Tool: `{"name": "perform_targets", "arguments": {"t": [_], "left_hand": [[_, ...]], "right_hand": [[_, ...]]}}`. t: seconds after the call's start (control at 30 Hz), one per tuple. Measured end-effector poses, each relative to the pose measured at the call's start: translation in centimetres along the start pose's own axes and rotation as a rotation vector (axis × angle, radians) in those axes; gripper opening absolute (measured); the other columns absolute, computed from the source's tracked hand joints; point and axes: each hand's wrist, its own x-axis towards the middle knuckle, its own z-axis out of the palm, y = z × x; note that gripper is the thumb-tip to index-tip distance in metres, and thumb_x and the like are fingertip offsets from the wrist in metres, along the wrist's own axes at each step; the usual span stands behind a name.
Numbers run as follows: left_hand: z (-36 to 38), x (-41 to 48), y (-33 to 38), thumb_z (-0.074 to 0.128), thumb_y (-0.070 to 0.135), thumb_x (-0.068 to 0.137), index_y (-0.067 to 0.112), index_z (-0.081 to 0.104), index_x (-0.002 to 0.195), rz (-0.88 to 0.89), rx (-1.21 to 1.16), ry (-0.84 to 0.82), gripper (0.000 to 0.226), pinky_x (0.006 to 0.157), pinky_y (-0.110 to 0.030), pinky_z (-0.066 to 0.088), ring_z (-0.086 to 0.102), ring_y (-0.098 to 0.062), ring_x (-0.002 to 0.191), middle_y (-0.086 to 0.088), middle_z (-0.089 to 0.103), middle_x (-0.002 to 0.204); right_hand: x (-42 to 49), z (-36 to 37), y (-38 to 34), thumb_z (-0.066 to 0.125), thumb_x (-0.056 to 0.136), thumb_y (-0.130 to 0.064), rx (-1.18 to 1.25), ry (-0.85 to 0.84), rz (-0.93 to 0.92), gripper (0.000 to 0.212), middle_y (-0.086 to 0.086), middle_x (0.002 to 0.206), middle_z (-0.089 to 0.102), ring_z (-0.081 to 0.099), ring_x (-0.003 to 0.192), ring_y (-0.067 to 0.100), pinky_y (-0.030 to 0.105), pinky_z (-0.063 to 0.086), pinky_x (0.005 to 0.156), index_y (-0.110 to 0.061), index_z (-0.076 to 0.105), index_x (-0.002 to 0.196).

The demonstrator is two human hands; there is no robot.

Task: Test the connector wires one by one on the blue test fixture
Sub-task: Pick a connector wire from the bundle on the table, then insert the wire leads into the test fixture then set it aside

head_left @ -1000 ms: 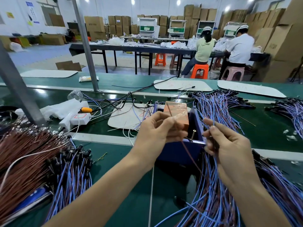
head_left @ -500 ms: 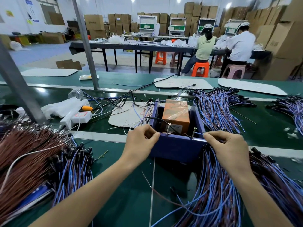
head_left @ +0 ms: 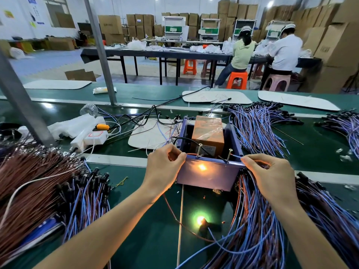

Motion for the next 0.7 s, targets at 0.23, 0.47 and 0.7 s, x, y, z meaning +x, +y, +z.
{"name": "perform_targets", "arguments": {"t": [0.23, 0.47, 0.7], "left_hand": [[-0.6, -0.7, 0.9, 0.065, 0.02, 0.088, 0.017, 0.065, 0.073, -0.07, -0.147, -0.1, 0.015, 0.049, -0.011, 0.035, 0.049, 0.005, 0.047, 0.009, 0.063, 0.056], [-1.1, -3.1, 6.6, 0.068, 0.028, 0.072, 0.015, 0.071, 0.078, 0.038, -0.716, -0.342, 0.015, 0.058, -0.015, 0.044, 0.054, -0.004, 0.061, 0.0, 0.07, 0.075], [-4.9, -2.0, 8.0, 0.069, 0.027, 0.081, 0.017, 0.072, 0.083, 0.25, -0.799, -0.084, 0.011, 0.073, -0.016, 0.052, 0.068, -0.007, 0.077, 0.002, 0.075, 0.087]], "right_hand": [[-1.4, -0.9, -1.5, 0.069, 0.085, -0.017, 0.258, -0.038, 0.021, 0.018, 0.003, 0.062, 0.068, 0.059, 0.062, 0.02, 0.025, 0.046, 0.065, -0.027, 0.076, 0.072], [-4.7, -0.4, -7.2, 0.069, 0.078, -0.013, 0.69, -0.344, -0.046, 0.011, 0.002, 0.06, 0.066, 0.053, 0.044, 0.0, 0.005, 0.037, 0.046, -0.005, 0.062, 0.083], [-7.6, 1.0, -5.1, 0.068, 0.077, -0.047, 0.314, -0.935, -0.217, 0.028, -0.01, 0.087, 0.072, 0.059, 0.079, 0.003, 0.014, 0.043, 0.072, -0.032, 0.069, 0.1]]}}
